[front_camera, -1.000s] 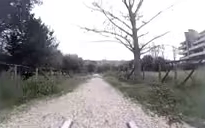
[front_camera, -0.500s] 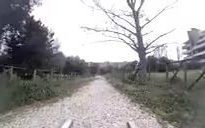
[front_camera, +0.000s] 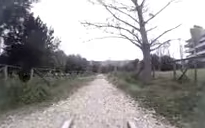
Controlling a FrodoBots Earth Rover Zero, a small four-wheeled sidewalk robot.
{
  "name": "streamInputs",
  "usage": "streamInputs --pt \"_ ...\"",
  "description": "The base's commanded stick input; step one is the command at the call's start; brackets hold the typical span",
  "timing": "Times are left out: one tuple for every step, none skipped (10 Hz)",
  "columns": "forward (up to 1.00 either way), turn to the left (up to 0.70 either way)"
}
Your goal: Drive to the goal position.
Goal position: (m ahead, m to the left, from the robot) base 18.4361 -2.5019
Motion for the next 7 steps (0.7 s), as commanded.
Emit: streamInputs --pt "0.7 0.0" --pt "0.7 0.0" --pt "0.7 0.0" --pt "0.7 0.0" --pt "0.7 0.0" --pt "0.7 0.0" --pt "0.7 0.0"
